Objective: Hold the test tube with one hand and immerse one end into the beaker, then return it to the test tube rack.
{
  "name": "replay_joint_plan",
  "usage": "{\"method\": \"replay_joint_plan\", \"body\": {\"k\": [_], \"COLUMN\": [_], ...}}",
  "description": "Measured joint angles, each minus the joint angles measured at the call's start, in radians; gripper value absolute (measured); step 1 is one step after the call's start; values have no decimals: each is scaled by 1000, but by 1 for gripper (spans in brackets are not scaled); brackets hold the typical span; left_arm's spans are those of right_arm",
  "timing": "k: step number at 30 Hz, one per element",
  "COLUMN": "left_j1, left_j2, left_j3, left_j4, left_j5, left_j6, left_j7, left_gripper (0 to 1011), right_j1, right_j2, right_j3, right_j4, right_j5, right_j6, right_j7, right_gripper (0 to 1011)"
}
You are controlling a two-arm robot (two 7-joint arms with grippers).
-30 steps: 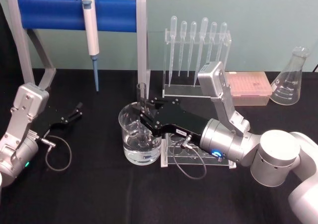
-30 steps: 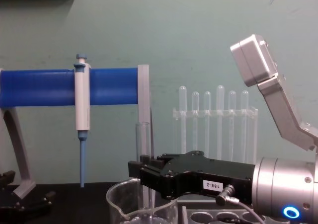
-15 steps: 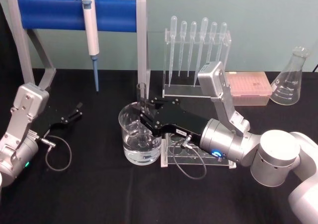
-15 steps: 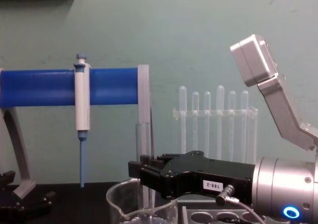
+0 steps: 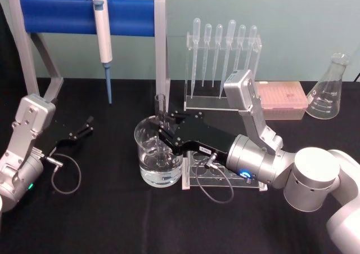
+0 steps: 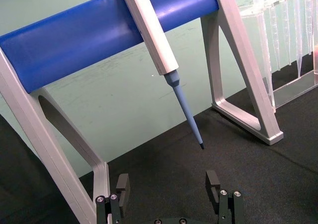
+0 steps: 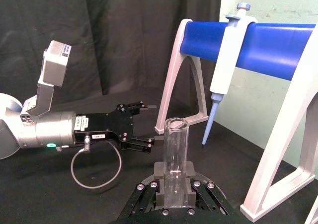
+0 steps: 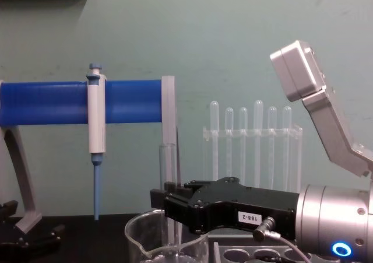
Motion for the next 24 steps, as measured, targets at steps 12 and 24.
{"method": "replay_joint_plan", "body": {"k": [12,24], "left_j1": [0,0], "left_j2": [0,0], "left_j3": [0,0], "left_j4": [0,0], "left_j5": [0,0], "left_j6": [0,0], "left_j7": [0,0], "left_gripper": [1000,1000], "right_j1": [0,0], "right_j2": [0,0], "right_j3": [0,0], "right_j4": [0,0], "right_j5": [0,0], "right_j6": [0,0], "right_j7": [0,0], "right_gripper": [225,225]}}
